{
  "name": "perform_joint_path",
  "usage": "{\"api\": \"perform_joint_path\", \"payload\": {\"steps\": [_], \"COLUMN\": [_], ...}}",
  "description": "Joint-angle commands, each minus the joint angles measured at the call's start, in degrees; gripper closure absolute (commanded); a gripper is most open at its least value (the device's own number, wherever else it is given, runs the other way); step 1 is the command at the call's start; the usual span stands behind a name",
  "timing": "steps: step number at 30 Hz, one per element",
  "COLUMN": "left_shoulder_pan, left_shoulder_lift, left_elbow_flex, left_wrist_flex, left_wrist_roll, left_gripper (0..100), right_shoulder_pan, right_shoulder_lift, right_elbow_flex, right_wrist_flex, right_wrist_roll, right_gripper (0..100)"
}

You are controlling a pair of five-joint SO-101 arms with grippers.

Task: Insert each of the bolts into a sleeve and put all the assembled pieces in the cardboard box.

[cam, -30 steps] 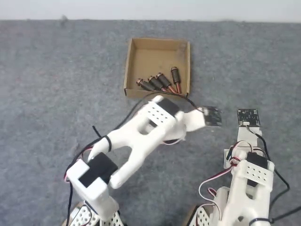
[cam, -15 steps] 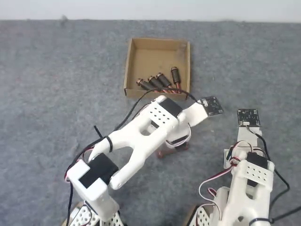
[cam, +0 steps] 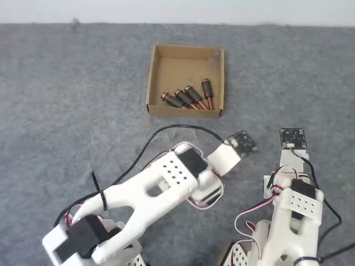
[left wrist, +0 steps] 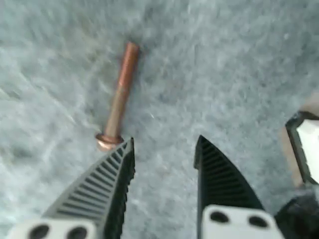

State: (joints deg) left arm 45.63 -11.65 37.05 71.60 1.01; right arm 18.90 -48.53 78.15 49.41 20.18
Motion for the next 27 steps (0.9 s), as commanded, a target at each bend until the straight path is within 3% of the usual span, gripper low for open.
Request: {"api": "perform_joint_path", "payload": {"steps": [1,6,9,19,27], "left_shoulder_pan": [0.3,-1.3,-3.9,-6.2,-6.0], "left_shoulder_lift": [-2.1,-0.3,0.0,0.1,-8.2], "left_elbow_flex": [4.6,12.9,15.3,15.2,10.6], "left_wrist_flex": [-6.1,-22.2,-27.6,-26.1,-14.4], "left_wrist_roll": [5.8,15.2,18.7,20.3,20.0], "left_gripper": [86,99,99,99,99], "right_shoulder_pan": [-0.8,-0.8,-0.8,-0.8,-0.8], "right_shoulder_lift": [-1.6,-1.6,-1.6,-1.6,-1.6], "right_elbow_flex": [-0.1,-0.1,0.0,0.0,-0.1], "right_wrist_flex": [-1.0,-1.0,-1.0,-1.0,-1.0], "right_wrist_roll": [0.9,0.9,0.9,0.9,0.9], "right_gripper": [99.3,99.3,99.3,99.3,99.3]}}
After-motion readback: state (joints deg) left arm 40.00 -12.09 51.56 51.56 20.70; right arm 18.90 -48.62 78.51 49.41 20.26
